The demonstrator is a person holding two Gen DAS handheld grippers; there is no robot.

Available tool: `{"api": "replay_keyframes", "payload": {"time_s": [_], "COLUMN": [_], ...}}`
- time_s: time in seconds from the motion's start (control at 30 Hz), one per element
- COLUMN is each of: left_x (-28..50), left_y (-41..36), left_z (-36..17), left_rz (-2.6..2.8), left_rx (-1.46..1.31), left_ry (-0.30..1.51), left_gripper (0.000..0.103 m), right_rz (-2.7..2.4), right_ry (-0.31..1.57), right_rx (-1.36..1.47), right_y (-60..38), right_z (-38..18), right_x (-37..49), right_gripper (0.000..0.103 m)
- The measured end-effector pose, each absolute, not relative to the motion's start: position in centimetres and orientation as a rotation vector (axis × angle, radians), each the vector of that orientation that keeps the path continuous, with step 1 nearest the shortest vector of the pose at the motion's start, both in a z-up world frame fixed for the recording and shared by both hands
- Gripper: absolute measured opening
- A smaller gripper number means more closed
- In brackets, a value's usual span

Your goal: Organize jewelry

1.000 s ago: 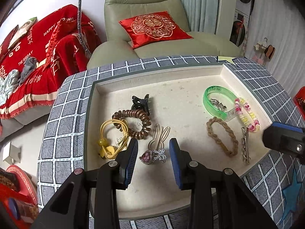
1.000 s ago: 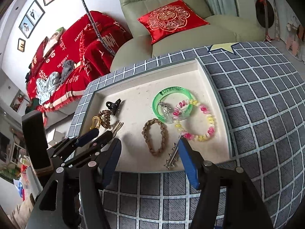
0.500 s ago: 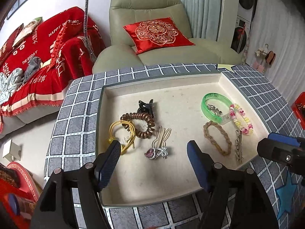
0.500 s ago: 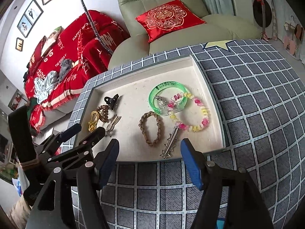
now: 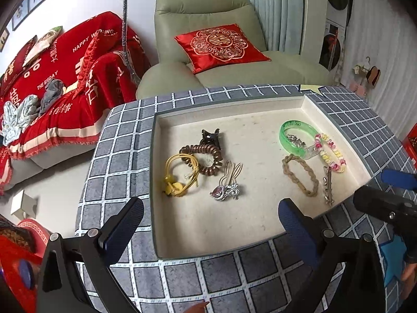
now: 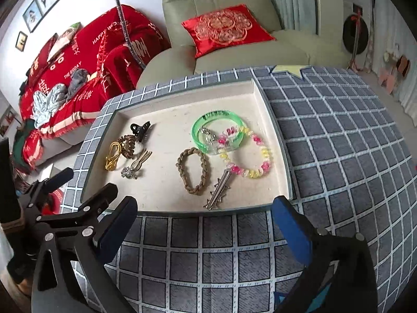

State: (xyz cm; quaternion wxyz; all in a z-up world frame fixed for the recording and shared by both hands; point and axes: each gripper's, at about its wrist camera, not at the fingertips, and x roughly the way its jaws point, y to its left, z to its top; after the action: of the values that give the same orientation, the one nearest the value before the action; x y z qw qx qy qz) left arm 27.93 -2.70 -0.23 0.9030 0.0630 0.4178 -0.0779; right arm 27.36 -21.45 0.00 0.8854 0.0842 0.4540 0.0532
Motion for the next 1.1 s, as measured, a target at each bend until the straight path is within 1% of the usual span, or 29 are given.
{"api": "replay_keyframes", "payload": {"time_s": [0.2, 0.6, 1.1], "left_x": [27.5, 26.2, 20.6], "left_y": [-2.3, -1.3, -0.1], "left_z": [-0.1, -0.2, -1.2], "left_rz": [-0.146, -0.118, -0.104], "left_rx": [0.128, 0.134, 0.092], "left_ry": [0.870, 0.895, 0.908], "left_gripper": [0.103, 0.103, 0.103], "right_rz": [0.094, 0.094, 0.077], "right_ry": [0.957, 0.991, 0.978], "right_rx": [0.123, 0.103, 0.091], "right_y": [-20.9, -20.8, -20.9], "right_z": [0.1, -0.2, -1.2], "right_x": [27.2, 26.5, 21.9], "right_gripper": [0.103, 0.103, 0.103]}}
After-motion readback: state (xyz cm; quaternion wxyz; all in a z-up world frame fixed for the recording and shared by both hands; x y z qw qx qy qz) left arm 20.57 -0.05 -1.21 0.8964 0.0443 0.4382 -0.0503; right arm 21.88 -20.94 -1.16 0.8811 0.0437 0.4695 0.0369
